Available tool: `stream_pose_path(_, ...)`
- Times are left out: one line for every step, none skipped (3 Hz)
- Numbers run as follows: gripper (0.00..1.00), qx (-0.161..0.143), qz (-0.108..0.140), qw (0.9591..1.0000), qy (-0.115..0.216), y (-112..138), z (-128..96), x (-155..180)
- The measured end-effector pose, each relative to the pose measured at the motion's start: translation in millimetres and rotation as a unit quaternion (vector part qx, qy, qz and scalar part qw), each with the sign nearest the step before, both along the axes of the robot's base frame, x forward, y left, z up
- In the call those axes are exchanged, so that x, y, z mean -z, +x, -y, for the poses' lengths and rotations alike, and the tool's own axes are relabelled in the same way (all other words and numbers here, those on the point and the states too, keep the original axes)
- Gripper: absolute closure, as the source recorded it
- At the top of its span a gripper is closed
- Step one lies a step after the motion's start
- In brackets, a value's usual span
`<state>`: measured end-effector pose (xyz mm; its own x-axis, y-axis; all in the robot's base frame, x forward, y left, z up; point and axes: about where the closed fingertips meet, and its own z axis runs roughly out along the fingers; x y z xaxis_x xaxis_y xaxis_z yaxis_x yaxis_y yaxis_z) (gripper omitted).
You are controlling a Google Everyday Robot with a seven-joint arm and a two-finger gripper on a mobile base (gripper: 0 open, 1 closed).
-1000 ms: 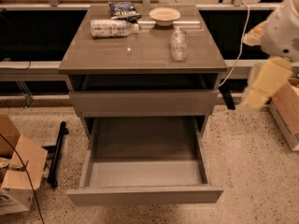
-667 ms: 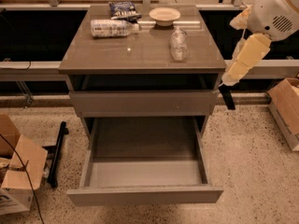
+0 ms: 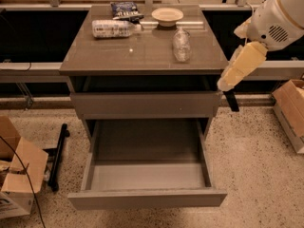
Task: Pick water bottle from middle drawer and place on counter
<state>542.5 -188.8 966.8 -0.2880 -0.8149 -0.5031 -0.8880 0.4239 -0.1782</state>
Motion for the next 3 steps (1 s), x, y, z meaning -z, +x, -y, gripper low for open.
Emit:
stream_pose_path(0.0, 0.076, 0.001, 0.9959, 0.05, 30, -4, 26)
stream_pose_path(0.0, 0.129, 0.017, 0.9873, 0.091, 75, 0, 51)
stream_pose_path(0.0, 0.146, 0.057, 0.9786, 0.133, 129, 9, 72)
